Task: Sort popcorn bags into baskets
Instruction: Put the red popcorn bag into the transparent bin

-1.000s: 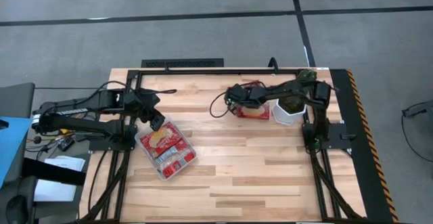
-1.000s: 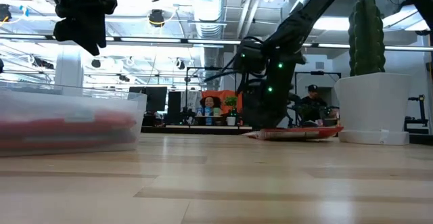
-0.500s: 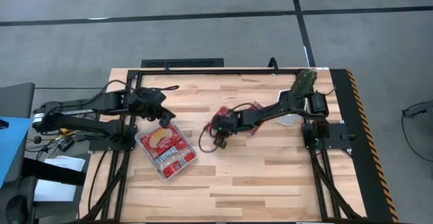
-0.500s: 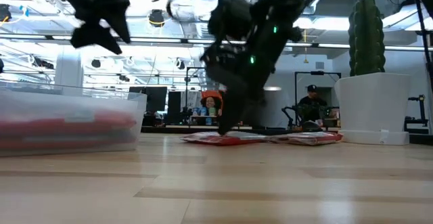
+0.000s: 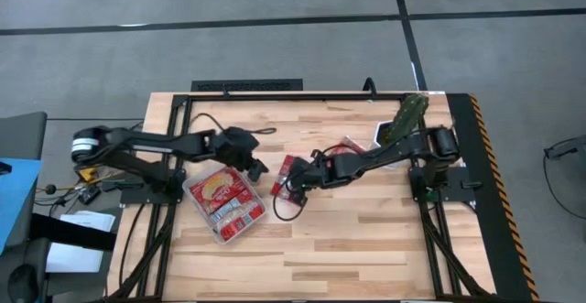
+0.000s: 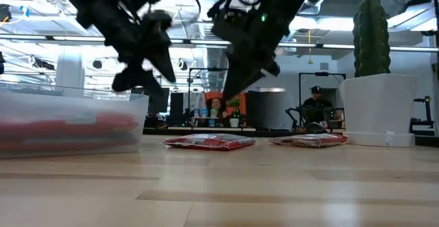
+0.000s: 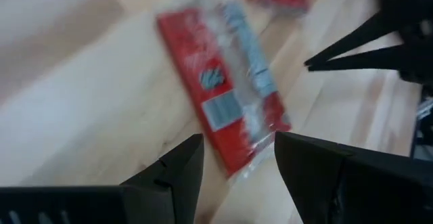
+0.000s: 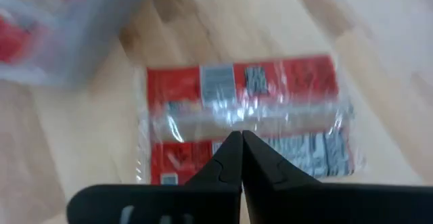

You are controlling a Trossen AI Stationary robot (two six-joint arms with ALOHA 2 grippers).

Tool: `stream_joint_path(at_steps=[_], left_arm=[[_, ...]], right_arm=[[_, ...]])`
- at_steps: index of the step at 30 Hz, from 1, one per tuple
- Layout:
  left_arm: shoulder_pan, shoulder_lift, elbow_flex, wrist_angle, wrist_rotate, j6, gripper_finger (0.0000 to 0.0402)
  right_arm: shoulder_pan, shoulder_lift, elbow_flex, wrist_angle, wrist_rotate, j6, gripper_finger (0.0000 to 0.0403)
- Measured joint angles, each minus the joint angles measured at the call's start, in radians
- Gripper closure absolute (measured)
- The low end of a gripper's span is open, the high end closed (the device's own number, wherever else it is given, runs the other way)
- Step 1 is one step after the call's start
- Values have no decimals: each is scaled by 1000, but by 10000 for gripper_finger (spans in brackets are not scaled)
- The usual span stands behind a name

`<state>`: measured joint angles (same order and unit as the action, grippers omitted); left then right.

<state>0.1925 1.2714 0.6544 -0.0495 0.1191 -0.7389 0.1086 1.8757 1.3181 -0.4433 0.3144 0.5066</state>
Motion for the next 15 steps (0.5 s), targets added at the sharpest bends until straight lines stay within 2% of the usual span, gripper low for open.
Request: stream_joint_path(at_steps=[5,10,15], left_arm=[[0,148,0,77,38,-64,233],[0,241,3,195,88,-110,233],[16,326,53,198,146,-73,232]], right_arm=[[29,44,-15,1,0,51,382],[48,59,-15,-10,3,79,394],[45,77,-15,-4,3,81,384]])
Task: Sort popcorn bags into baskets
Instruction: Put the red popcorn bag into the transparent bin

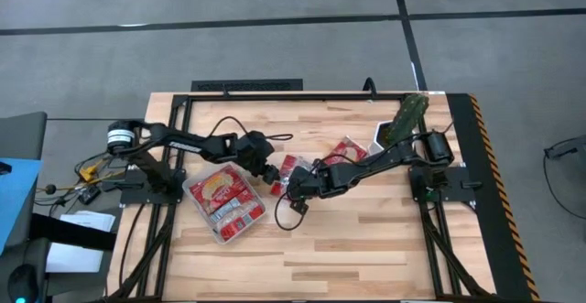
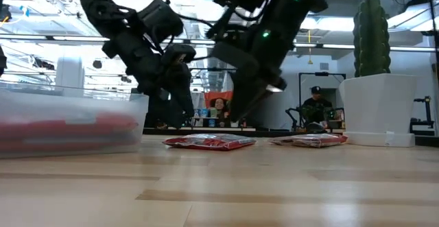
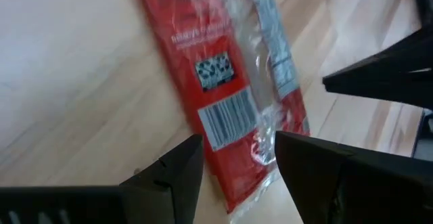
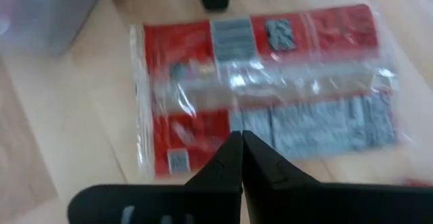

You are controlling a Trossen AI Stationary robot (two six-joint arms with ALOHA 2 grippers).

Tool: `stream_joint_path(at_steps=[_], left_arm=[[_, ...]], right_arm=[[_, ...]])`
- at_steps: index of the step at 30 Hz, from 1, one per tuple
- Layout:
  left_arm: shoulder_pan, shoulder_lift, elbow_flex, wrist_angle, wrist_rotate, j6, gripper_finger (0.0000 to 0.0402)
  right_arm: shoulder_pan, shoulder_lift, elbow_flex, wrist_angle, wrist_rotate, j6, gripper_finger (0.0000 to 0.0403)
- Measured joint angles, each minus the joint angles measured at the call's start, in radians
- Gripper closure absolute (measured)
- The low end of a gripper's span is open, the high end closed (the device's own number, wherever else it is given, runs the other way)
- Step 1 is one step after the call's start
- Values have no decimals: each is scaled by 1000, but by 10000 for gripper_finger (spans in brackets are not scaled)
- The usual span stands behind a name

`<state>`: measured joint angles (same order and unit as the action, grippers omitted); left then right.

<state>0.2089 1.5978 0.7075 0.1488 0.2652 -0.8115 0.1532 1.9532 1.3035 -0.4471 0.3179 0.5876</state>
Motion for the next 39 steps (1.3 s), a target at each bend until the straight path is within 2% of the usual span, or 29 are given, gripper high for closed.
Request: stream_joint_path(at_steps=[4,6,12,16,26,35,39], left_arm=[[13,70,59,-2,62,66,221],[20,99,84,-10,83,98,211],[50,157,125,-100,68,127,192],[73,151,137,-149,70,135,191],[68,169,139,-129,102,106,191],[75,171,138,-128,121,93,191],[75,171,137,-133,115,92,211]], right_arm=[[-5,35,-5,-23,0,15,379],[-5,55,-1,20,-3,21,382],[-1,77,0,25,-14,10,388],[-2,81,-4,47,-15,7,378],[-18,82,-6,124,-24,-33,390],[-60,82,-6,181,-30,-92,377],[-80,82,-6,200,-30,-126,386]])
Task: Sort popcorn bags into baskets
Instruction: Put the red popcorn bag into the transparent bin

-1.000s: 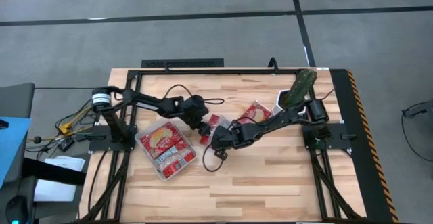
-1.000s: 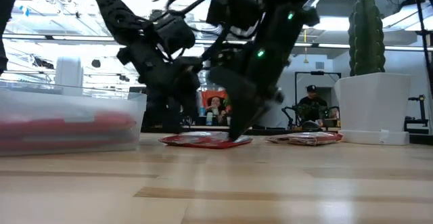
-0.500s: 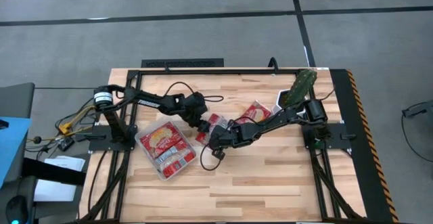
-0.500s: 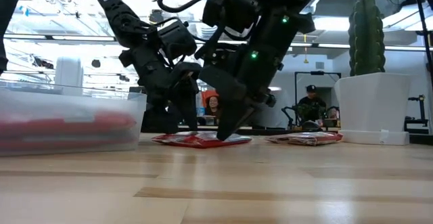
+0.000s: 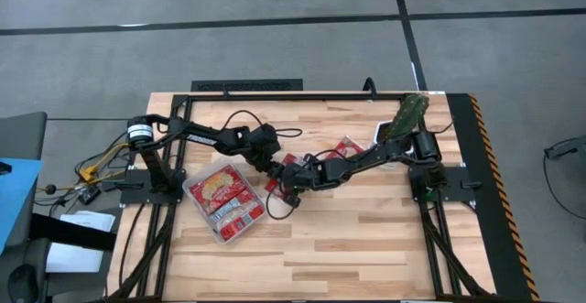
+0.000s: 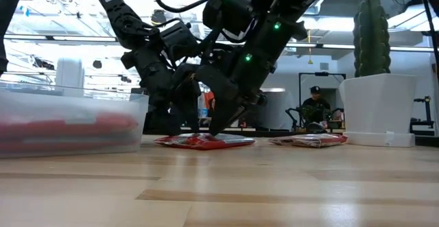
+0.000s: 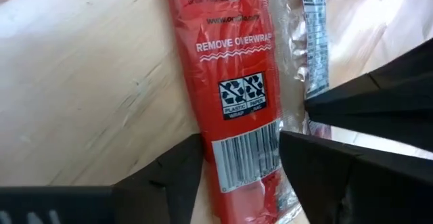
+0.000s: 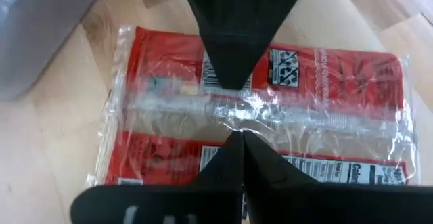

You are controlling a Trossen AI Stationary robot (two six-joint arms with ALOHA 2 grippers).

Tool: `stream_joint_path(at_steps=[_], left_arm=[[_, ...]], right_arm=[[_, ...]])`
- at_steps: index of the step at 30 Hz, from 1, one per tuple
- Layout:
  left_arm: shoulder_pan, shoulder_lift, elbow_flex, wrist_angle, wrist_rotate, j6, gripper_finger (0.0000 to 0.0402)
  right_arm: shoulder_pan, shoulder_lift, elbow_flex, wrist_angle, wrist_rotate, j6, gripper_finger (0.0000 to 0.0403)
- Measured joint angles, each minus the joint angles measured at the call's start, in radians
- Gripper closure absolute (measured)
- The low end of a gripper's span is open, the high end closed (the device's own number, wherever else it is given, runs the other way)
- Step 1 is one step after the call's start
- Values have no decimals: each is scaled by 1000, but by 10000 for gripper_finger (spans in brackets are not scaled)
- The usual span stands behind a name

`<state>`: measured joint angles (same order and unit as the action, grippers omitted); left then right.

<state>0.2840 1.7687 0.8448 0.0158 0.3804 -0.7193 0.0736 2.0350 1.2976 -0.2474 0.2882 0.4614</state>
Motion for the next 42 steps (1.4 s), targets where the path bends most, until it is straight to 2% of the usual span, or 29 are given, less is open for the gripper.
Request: stream_joint_path(at_steps=[5,9,12,17,21,27,30,34,42], left_arm=[[-2,2,-1,1,-4,7,268],[-2,2,-2,19,-3,26,281],[-2,2,-2,35,24,23,266],[-3,2,-2,39,35,22,212],[-3,2,-1,36,32,15,174],[-3,1,-1,31,32,19,160],[-3,1,-1,29,36,19,175],[5,1,-7,23,49,32,215],[13,0,-34,-17,105,135,332]], right_arm=[[8,-27,1,-77,-39,5,393],[53,-18,-1,-117,-48,11,383],[75,-11,-11,-99,-49,62,380],[71,7,-41,5,-41,64,391],[52,44,-56,95,-91,71,390],[33,96,-55,216,-146,46,379],[17,105,-56,229,-153,40,386],[4,105,-56,228,-155,-19,388],[-7,99,-58,218,-154,-28,378]])
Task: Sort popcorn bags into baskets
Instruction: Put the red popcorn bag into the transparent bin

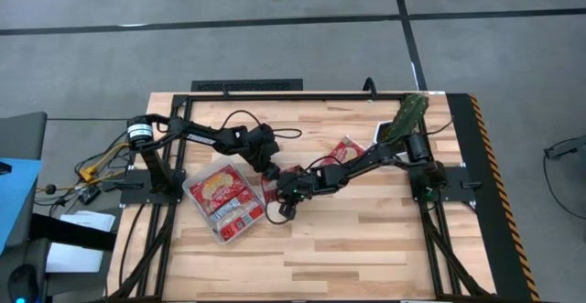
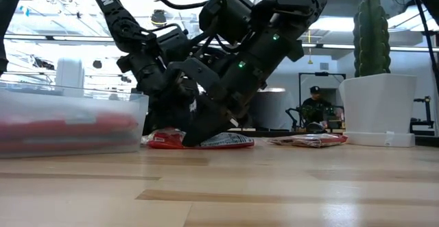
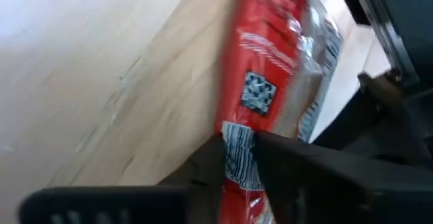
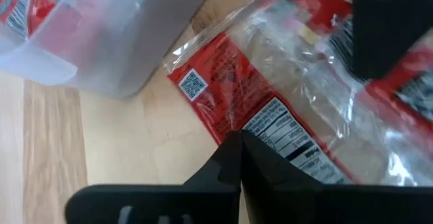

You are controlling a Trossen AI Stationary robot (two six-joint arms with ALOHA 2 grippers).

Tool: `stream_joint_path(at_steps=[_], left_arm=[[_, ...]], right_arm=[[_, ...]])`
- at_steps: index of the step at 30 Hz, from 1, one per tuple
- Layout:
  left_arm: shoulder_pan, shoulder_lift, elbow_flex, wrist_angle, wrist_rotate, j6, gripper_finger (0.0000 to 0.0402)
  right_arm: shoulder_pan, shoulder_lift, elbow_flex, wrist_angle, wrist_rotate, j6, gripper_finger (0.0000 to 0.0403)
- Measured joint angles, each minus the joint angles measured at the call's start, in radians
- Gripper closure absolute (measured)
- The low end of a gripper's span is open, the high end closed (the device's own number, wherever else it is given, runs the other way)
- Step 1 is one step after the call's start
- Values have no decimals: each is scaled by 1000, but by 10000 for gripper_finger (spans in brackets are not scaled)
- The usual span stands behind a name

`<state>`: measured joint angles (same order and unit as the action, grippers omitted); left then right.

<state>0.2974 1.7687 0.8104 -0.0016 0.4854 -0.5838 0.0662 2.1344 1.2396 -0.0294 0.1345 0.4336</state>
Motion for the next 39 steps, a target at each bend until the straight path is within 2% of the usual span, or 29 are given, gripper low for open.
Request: stream_joint_path(at_steps=[5,10,16,23,26,30,34,36,39], left_arm=[[-1,-1,1,-6,7,23,391],[8,0,30,-10,-2,-4,397],[12,-4,118,-53,14,-4,399],[10,-25,315,-342,10,88,400],[4,-63,415,-528,5,115,401],[-21,-166,506,-750,-58,111,401],[-88,-318,507,-924,-217,-2,401],[-140,-406,476,-973,-315,-73,401],[-234,-543,379,-974,-394,-231,401]], right_arm=[[3,-49,-4,-48,-6,-37,389],[3,-159,-9,-209,31,-69,384],[42,-302,-7,-400,58,-33,379],[136,-402,-6,-519,180,33,390],[174,-421,-6,-578,221,94,383],[217,-427,-5,-630,270,171,374],[252,-427,-5,-652,291,218,381],[261,-427,-7,-647,298,227,386],[266,-427,-15,-651,309,237,389]])
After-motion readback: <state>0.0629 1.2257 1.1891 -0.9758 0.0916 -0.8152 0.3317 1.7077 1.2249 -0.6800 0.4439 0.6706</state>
